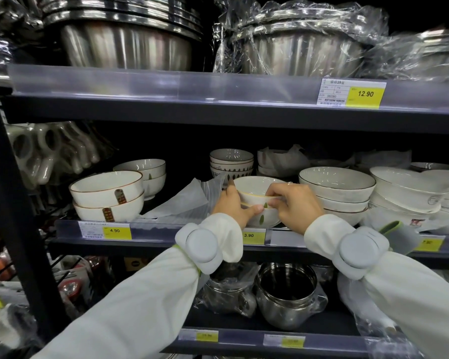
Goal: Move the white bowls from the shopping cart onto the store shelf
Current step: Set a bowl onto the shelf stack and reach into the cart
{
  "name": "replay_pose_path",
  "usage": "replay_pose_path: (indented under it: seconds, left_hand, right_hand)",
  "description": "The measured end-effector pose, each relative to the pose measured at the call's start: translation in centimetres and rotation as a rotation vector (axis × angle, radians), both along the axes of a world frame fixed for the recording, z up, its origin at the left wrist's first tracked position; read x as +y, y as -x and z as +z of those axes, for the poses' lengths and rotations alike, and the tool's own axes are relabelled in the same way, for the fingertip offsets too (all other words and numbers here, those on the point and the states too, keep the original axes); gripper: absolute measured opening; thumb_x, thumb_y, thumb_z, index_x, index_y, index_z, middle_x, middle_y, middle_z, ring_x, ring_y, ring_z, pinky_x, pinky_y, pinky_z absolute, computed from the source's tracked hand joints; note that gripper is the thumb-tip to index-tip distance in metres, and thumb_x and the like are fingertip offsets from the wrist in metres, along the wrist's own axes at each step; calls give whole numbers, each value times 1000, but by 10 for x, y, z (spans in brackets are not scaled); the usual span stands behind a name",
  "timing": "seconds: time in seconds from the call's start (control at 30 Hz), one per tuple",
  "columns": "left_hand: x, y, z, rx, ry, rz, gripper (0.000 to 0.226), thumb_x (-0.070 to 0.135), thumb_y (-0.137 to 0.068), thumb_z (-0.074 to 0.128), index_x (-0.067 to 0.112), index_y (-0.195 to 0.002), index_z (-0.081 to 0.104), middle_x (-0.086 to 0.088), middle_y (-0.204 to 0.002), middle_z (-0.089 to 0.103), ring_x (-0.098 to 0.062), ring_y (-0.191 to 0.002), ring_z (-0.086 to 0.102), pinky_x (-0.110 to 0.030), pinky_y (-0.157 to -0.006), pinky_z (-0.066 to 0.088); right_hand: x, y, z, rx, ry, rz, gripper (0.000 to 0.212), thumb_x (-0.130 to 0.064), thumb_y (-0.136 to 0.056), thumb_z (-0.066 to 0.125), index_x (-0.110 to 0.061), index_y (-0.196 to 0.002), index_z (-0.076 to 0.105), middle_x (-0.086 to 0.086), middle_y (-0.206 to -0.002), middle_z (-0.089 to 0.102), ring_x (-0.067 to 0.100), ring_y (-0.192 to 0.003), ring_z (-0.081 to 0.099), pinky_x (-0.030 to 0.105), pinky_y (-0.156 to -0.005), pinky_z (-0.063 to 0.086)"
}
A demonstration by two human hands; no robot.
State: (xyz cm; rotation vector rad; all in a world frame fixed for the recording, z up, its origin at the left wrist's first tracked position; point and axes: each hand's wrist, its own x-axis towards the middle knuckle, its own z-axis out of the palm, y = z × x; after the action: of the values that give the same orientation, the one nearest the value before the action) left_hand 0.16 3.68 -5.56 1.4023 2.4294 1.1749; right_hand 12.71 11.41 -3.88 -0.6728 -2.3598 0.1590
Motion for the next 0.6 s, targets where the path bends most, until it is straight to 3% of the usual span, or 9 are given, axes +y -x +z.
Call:
replay_pose_path:
  seconds: [0.27, 0.5, 0.6]
  left_hand:
    - [-3, -4, 1, 4, 8, 13, 77, 42, -83, 62, 7, -141, 25, -10, -139, 42, -26, -127, 44, -36, -100, 41]
    - [-10, -10, 3, 53, -7, 8, 88, 35, -83, 65, 10, -147, 10, -9, -145, 36, -25, -133, 39, -35, -105, 37]
    - [-16, -12, 4, 121, -14, 33, 77, 35, -88, 58, 10, -147, 15, -9, -147, 34, -26, -133, 38, -38, -105, 37]
  right_hand:
    - [-2, -3, 1, -42, 47, 21, 12, -16, -87, 54, -19, -95, 62, 7, -98, 66, 29, -93, 57, 37, -76, 48]
    - [0, -9, -5, -51, -26, 31, 27, -12, -90, 44, -19, -113, 56, 5, -112, 60, 26, -108, 43, 41, -91, 41]
    - [-3, -14, -6, 0, -52, 32, 32, -8, -90, 41, -18, -117, 54, 6, -114, 58, 27, -110, 40, 40, -96, 38]
